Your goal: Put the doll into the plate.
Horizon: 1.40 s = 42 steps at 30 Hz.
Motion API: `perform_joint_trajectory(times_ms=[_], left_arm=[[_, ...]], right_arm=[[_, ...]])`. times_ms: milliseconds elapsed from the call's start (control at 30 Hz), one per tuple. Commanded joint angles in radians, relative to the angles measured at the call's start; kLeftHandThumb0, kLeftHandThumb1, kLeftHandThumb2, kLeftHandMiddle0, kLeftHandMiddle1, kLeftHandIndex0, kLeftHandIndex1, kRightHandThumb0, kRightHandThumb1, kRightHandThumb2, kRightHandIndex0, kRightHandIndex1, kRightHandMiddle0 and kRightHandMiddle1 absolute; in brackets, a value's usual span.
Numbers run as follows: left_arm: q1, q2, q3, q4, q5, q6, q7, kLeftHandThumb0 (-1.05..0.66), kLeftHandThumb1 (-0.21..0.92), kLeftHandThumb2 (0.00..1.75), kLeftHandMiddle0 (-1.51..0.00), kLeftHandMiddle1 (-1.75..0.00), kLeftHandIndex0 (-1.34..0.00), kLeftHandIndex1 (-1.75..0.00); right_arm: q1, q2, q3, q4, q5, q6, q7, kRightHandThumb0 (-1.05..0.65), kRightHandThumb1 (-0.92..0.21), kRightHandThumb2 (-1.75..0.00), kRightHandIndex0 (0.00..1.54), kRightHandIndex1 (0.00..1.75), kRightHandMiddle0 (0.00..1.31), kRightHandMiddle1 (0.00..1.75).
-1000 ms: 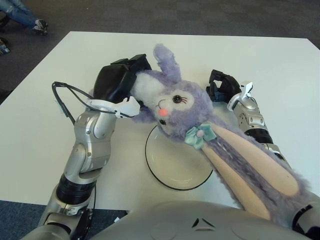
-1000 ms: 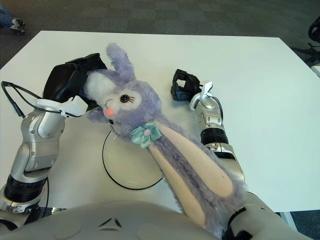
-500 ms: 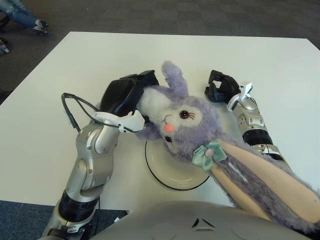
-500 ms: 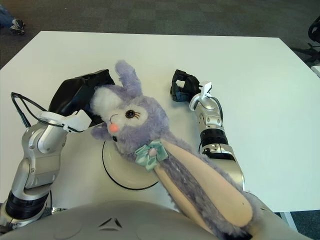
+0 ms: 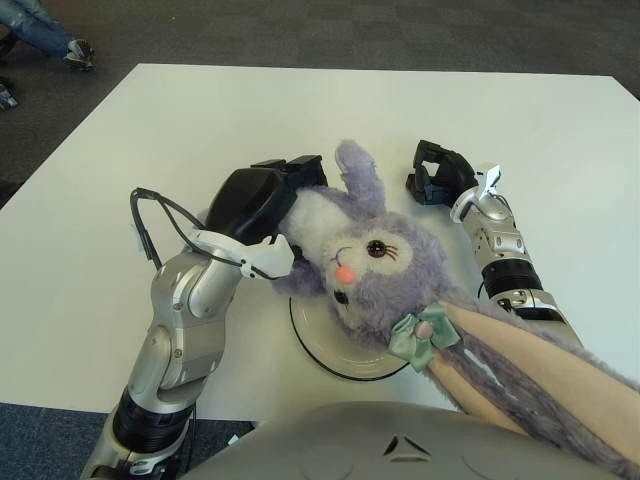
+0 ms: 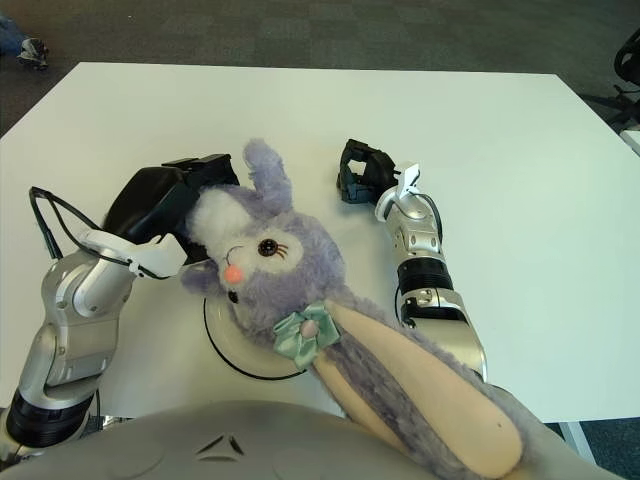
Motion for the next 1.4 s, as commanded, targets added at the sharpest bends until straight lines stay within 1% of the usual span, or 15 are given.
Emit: perform_joint_trajectory(times_ms=[0, 400, 900, 1367], left_arm=[[0.013, -0.003, -0.002, -0.018, -0.011, -0.01, -0.018, 0.6, 0.03, 1.66, -0.85, -1.75, -1.04, -1.75], [0.028, -0.017, -0.004, 0.004, -0.02, -0.02, -0.009, 0.59, 0.05, 1.65, -0.84, -1.75, -1.03, -1.75], [0.011, -0.015, 0.013, 0.032, -0.022, -0.044, -0.004, 0.59, 0.05, 1.64, -0.83, -1.75, -1.01, -1.75], [-0.019, -0.002, 0.037, 0.098, -0.088, -0.13, 0.042, 0.59, 0.05, 1.64, -0.83, -1.75, -1.01, -1.75]], right_arm=[[0.034, 0.006, 0.008, 0.004, -0.004, 0.024, -0.001, -0.51, -0.23, -1.43, 1.31, 1.75, 0.69, 1.75], [0.037, 0.015, 0.007, 0.003, -0.002, 0.026, -0.014, -0.52, -0.23, -1.43, 1.3, 1.75, 0.69, 1.75], [0.057, 0.024, -0.008, -0.05, 0.005, 0.046, -0.071, -0.51, -0.23, -1.42, 1.29, 1.75, 0.68, 1.75], [0.099, 0.018, -0.009, -0.12, -0.004, 0.058, -0.12, -0.51, -0.24, -1.42, 1.29, 1.75, 0.68, 1.75]])
